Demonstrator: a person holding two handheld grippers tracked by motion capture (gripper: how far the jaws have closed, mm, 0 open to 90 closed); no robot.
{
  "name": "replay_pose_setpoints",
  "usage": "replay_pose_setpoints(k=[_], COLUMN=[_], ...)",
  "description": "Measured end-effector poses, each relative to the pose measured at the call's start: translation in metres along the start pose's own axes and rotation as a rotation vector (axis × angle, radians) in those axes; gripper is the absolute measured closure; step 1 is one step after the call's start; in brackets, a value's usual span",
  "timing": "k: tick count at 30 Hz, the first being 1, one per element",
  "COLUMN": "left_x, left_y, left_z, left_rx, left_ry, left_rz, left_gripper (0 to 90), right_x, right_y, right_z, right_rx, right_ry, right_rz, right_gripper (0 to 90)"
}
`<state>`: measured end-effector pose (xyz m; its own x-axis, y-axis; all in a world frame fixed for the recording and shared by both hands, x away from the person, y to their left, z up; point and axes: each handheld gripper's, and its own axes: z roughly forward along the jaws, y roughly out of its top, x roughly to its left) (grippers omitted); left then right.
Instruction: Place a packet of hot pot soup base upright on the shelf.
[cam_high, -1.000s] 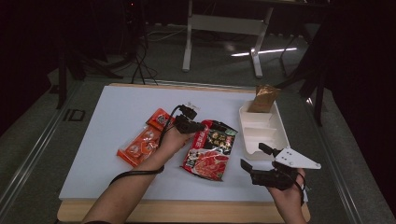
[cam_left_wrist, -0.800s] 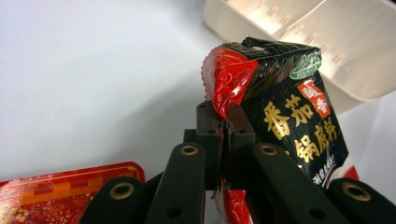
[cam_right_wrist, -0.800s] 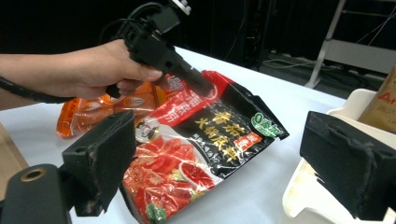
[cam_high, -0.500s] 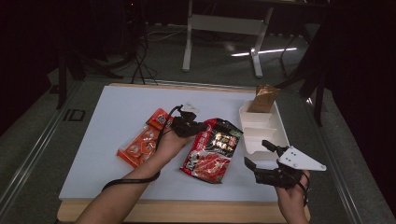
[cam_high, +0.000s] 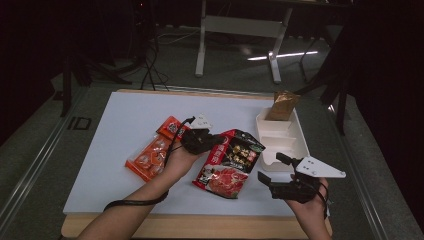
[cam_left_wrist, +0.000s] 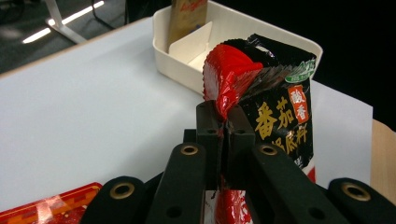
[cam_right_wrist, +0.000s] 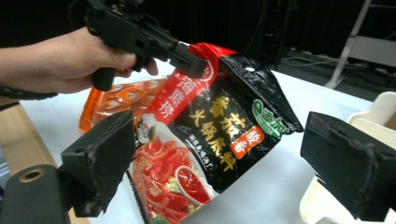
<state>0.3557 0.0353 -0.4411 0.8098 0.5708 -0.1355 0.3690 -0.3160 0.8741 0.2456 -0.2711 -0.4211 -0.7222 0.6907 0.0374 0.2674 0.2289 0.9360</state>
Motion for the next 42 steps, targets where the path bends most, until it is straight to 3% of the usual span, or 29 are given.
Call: replay_pose_setpoints(k=[2, 4, 10, 13, 15, 17, 18, 23, 27, 28, 30, 31, 32, 35, 38, 39, 42], left_x=[-0.004, -0.011, -0.018, -0.017, -0.015, -0.015, -0.016, -0.020, -0.021, -0.022, -0.022, -0.022, -0.023, -0.024, -0.026, -0.027, -0.028], left_y=[0.000, 0.000, 0.004, 0.005, 0.006, 0.006, 0.005, 0.007, 0.008, 0.009, 0.010, 0.010, 0.011, 0.014, 0.013, 0.011, 0.010], left_z=[-0.006, -0.015, -0.031, -0.039, -0.047, -0.049, -0.051, -0.052, -0.052, -0.053, -0.055, -0.056, -0.056, -0.055, -0.052, -0.051, -0.050], left_rx=[-0.024, -0.052, -0.102, -0.136, -0.198, -0.212, -0.257, -0.289, -0.328, -0.346, -0.371, -0.382, -0.387, -0.389, -0.395, -0.401, -0.412], left_ry=[-0.005, -0.008, -0.020, -0.030, -0.041, -0.045, -0.061, -0.073, -0.080, -0.080, -0.080, -0.081, -0.085, -0.090, -0.090, -0.087, -0.087], left_rz=[0.007, 0.024, 0.050, 0.043, 0.004, 0.001, 0.005, 0.006, -0.021, -0.018, -0.030, -0.033, -0.037, -0.034, -0.041, -0.044, -0.046], left_gripper=[87.3, 87.3, 87.2, 87.2, 87.1, 87.1, 87.1, 87.0, 87.0, 87.0, 87.1, 87.1, 87.1, 87.0, 87.0, 87.0, 86.8], right_x=[0.003, 0.004, 0.007, 0.007, 0.005, 0.003, 0.001, -0.001, -0.004, -0.006, -0.009, -0.012, -0.012, -0.016, -0.016, -0.018, -0.019], right_y=[0.002, 0.002, 0.002, 0.003, 0.008, 0.011, 0.013, 0.020, 0.031, 0.032, 0.033, 0.034, 0.034, 0.040, 0.044, 0.048, 0.050], right_z=[-0.002, -0.002, 0.001, 0.000, -0.001, 0.001, 0.003, 0.012, 0.018, 0.019, 0.020, 0.022, 0.022, 0.025, 0.023, 0.022, 0.021], right_rx=[0.000, 0.003, 0.023, 0.015, 0.008, 0.007, 0.005, -0.004, -0.005, -0.004, -0.005, -0.012, -0.012, -0.023, -0.038, -0.052, -0.045], right_ry=[-0.025, -0.003, -0.006, -0.025, -0.016, -0.018, -0.012, 0.007, 0.018, 0.030, 0.045, 0.066, 0.066, 0.101, 0.093, 0.098, 0.098], right_rz=[-0.040, -0.042, -0.044, -0.043, -0.033, -0.027, -0.018, -0.001, -0.018, -0.014, -0.001, 0.022, 0.022, 0.034, 0.033, 0.046, 0.057], right_gripper=[10.0, 10.0, 12.8, 13.4, 15.2, 15.2, 15.2, 17.6, 27.8, 33.7, 34.5, 39.9, 39.9, 51.4, 56.1, 64.6, 71.7])
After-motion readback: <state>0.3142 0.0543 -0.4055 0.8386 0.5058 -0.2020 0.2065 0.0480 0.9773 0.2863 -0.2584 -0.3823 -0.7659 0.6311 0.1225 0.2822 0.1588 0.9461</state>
